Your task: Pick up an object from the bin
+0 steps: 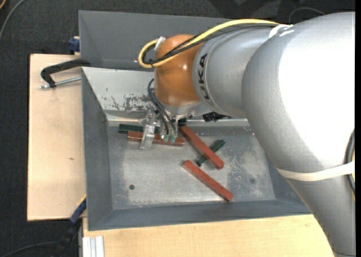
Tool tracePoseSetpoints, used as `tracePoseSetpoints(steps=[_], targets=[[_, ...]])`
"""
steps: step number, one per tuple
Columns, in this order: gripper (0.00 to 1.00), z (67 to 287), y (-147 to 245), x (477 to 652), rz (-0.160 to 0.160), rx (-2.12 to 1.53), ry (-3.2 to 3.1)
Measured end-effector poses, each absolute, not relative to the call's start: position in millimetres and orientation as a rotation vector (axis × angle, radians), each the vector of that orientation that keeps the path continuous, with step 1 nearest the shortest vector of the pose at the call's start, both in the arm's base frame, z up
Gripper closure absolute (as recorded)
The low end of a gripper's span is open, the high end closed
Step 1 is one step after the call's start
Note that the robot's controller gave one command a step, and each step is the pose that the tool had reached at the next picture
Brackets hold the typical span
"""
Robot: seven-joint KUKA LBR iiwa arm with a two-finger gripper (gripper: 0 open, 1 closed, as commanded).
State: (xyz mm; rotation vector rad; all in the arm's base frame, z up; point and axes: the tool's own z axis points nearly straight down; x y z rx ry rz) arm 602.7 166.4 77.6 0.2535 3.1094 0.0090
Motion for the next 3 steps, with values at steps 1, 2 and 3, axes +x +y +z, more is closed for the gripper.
tracePoseSetpoints(steps=[1, 2, 3], targets=[[1.0, 188, 238, 585.8, 0.016, 0.19, 3.122], [1.0, 209, 216, 595.4, 0.007, 0.224, 3.124], [1.0, 161, 106, 568.5, -0.006, 0.263, 3.134]])
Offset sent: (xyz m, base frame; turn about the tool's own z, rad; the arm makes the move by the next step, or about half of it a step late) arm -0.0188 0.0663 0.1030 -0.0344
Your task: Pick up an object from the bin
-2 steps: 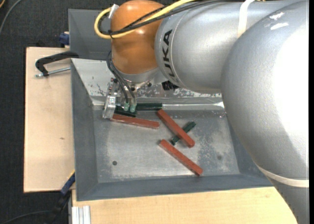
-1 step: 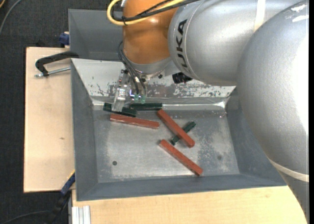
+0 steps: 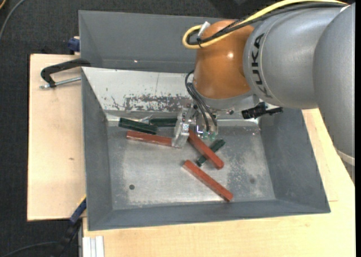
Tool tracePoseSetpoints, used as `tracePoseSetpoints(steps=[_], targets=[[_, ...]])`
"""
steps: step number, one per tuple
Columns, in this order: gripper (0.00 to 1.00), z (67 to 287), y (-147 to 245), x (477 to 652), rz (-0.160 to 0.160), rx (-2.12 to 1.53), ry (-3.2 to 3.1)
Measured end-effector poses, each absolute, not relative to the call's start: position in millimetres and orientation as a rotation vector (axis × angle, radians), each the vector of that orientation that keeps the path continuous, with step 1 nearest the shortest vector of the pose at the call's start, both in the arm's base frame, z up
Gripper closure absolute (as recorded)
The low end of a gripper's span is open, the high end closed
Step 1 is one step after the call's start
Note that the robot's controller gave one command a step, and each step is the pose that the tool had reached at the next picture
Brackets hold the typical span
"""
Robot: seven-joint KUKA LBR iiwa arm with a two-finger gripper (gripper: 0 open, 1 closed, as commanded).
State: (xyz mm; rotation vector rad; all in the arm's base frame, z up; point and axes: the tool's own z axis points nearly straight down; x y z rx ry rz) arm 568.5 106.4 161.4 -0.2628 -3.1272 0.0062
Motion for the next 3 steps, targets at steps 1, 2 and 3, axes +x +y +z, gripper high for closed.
tracePoseSetpoints(steps=[1, 2, 3], targets=[[0.0, 163, 112, 569.4, -0.002, -0.252, -3.133], [0.0, 70, 99, 568.6, -0.006, -0.552, -3.097], [1.0, 71, 98, 568.3, -0.003, -0.55, -3.096]])
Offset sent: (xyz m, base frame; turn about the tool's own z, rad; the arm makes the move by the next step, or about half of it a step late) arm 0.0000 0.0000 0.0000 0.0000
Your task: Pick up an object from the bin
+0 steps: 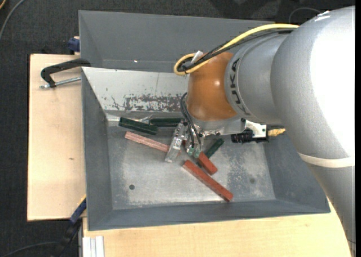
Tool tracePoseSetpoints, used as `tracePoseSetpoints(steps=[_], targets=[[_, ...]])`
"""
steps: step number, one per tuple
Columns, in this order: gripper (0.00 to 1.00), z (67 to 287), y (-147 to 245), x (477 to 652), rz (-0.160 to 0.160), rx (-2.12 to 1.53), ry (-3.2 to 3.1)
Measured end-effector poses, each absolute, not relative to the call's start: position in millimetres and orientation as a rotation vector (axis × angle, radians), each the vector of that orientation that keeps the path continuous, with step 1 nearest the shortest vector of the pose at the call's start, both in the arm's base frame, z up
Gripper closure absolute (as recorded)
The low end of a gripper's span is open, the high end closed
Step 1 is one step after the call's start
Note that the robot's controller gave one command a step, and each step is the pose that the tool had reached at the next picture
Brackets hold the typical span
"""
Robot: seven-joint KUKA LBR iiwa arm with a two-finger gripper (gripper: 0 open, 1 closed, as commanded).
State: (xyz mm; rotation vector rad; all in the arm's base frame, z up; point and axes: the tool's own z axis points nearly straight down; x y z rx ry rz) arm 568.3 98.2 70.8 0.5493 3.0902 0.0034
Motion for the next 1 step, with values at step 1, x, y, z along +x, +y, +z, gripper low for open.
tracePoseSetpoints(steps=[1], targets=[[1.0, 209.8, 122.1, 551.7, 0.01, 0.573, 3.077]])
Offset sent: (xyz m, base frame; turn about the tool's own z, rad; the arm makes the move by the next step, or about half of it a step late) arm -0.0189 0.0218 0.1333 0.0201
